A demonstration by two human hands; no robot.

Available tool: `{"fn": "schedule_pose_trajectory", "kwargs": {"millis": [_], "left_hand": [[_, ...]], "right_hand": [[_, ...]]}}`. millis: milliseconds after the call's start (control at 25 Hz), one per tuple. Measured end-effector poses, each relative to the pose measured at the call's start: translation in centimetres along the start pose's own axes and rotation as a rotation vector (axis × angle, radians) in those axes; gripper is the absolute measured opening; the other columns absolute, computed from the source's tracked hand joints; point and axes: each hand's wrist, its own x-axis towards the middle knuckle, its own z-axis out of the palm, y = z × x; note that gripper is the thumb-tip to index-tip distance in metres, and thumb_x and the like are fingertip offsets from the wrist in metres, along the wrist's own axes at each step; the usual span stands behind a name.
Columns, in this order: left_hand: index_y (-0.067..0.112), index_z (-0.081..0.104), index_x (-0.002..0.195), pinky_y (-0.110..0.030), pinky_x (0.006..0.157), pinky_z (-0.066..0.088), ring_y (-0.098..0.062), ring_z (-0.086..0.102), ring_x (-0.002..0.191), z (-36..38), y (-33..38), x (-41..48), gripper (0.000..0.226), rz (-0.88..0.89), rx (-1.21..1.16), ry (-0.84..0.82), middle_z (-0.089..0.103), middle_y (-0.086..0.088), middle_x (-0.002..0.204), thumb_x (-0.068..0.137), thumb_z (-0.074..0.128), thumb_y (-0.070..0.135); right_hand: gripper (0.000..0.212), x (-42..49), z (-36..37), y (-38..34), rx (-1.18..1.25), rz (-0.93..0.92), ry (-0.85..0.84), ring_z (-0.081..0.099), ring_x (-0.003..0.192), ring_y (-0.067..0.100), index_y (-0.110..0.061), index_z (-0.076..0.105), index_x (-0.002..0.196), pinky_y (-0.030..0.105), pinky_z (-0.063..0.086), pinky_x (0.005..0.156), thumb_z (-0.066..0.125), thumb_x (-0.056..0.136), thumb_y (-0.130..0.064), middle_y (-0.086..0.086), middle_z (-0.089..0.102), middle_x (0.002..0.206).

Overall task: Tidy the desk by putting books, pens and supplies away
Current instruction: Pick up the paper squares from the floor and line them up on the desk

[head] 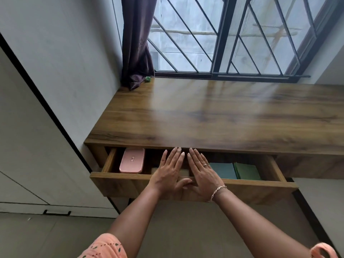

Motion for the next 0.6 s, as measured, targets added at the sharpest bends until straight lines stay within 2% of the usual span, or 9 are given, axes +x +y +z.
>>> {"fn": "schedule_pose_trajectory", "kwargs": {"millis": [80,200,240,280,360,400,480,600], "left_hand": [[0.000,0.032,0.136,-0.041,0.113,0.008,-0.032,0.029,0.140,-0.1,-0.8,1.1,0.089,-0.054,-0.009,-0.052,0.044,-0.022,0.141,0.088,0.007,0.071],[0.000,0.030,0.136,-0.041,0.113,0.006,-0.023,-0.007,0.146,0.4,-2.0,3.0,0.092,-0.085,-0.040,-0.075,0.042,-0.022,0.143,0.086,0.005,0.073],[0.000,0.031,0.136,-0.042,0.113,0.008,-0.023,-0.004,0.146,0.7,-2.3,3.5,0.092,-0.090,-0.039,-0.066,0.042,-0.022,0.142,0.086,0.004,0.073],[0.000,0.034,0.135,-0.043,0.112,0.011,-0.025,0.010,0.146,0.8,-2.5,3.9,0.093,-0.097,-0.042,-0.073,0.044,-0.021,0.141,0.086,0.003,0.072],[0.000,0.046,0.131,-0.044,0.107,0.021,-0.031,0.043,0.132,0.8,-2.7,4.7,0.095,-0.111,-0.048,-0.075,0.050,-0.021,0.136,0.086,0.005,0.072],[0.000,0.051,0.129,-0.044,0.104,0.024,-0.031,0.051,0.125,1.0,-2.8,5.0,0.093,-0.114,-0.048,-0.047,0.054,-0.020,0.133,0.085,0.011,0.073],[0.005,0.048,0.127,-0.043,0.101,0.031,-0.030,0.058,0.118,1.6,-3.1,5.6,0.087,-0.104,-0.015,0.048,0.058,-0.017,0.129,0.078,0.023,0.072],[0.010,0.044,0.121,-0.041,0.094,0.043,-0.025,0.062,0.111,2.0,-3.5,6.4,0.074,-0.098,0.054,0.161,0.063,-0.012,0.123,0.075,0.026,0.065]], "right_hand": [[0.103,1.3,0.0,0.6,-0.032,0.028,-0.032,-0.015,0.144,0.021,-0.004,-0.011,0.145,0.036,0.004,0.115,0.038,0.077,-0.065,0.018,0.021,0.151],[0.105,3.3,0.5,1.6,-0.035,0.064,-0.104,-0.015,0.144,0.024,-0.002,-0.008,0.145,0.038,0.004,0.114,0.031,0.075,-0.071,0.020,0.027,0.149],[0.109,3.9,0.6,1.9,-0.043,0.074,-0.121,-0.013,0.144,0.025,-0.001,-0.005,0.145,0.039,0.004,0.113,0.032,0.072,-0.073,0.021,0.030,0.148],[0.115,4.6,0.9,2.1,-0.050,0.083,-0.140,-0.008,0.145,0.027,0.001,0.001,0.146,0.040,0.005,0.113,0.036,0.068,-0.075,0.021,0.035,0.146],[0.124,6.0,1.4,2.3,-0.035,0.111,-0.172,0.022,0.141,0.032,0.005,0.025,0.139,0.040,0.006,0.112,0.055,0.053,-0.079,0.021,0.046,0.138],[0.124,6.6,1.5,2.4,-0.037,0.118,-0.166,0.039,0.133,0.032,0.004,0.037,0.133,0.041,0.008,0.110,0.064,0.044,-0.077,0.020,0.051,0.134],[0.117,7.6,1.6,2.6,-0.072,0.096,-0.109,0.056,0.119,0.031,-0.003,0.053,0.124,0.040,0.018,0.106,0.073,0.032,-0.073,0.017,0.059,0.126],[0.110,8.4,1.6,2.8,-0.101,0.042,-0.022,0.058,0.112,0.026,-0.012,0.050,0.118,0.037,0.031,0.097,0.077,0.027,-0.066,0.011,0.063,0.118]]}}
